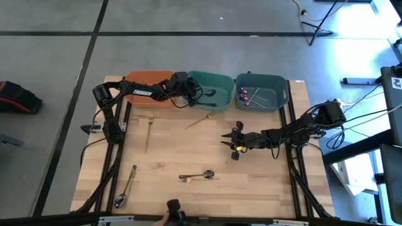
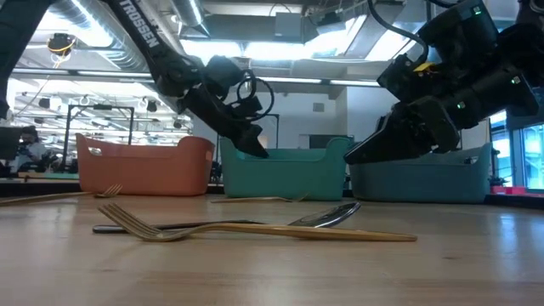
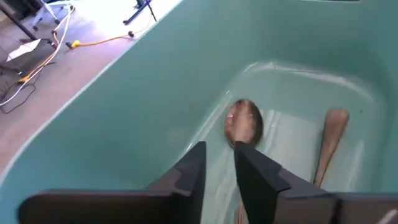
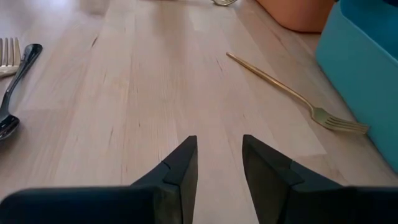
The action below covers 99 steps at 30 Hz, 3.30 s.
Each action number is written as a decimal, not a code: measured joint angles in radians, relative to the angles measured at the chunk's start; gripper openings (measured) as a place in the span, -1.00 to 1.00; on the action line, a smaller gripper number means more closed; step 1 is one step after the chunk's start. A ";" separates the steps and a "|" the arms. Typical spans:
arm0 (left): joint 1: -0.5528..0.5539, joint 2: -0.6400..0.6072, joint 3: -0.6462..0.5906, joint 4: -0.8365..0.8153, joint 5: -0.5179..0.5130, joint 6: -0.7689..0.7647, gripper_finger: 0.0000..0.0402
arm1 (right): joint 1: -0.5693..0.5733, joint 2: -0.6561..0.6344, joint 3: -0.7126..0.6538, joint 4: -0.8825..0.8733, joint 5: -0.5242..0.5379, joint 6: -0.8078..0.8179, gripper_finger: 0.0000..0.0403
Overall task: Sort silverware by color (type)
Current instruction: Put the black spoon into the green bin
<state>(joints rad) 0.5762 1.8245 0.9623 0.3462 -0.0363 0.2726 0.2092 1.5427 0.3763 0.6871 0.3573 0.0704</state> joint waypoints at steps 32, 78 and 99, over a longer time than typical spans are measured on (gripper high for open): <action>-0.816 -0.145 0.001 -0.404 -0.071 -0.374 -0.33 | 0.161 0.000 0.046 0.074 -0.128 0.003 -0.42; -0.983 0.051 -0.002 -0.257 -0.210 -0.521 -0.91 | 0.550 0.128 0.073 0.035 0.369 0.366 -0.42; -0.557 -0.248 0.000 -0.188 -0.225 -0.080 -0.92 | 0.291 0.128 0.074 -0.120 0.330 0.156 -0.42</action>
<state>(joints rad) 0.0194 1.5766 0.9623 0.1578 -0.2610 0.1930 0.5007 1.6707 0.4500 0.5667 0.6870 0.2259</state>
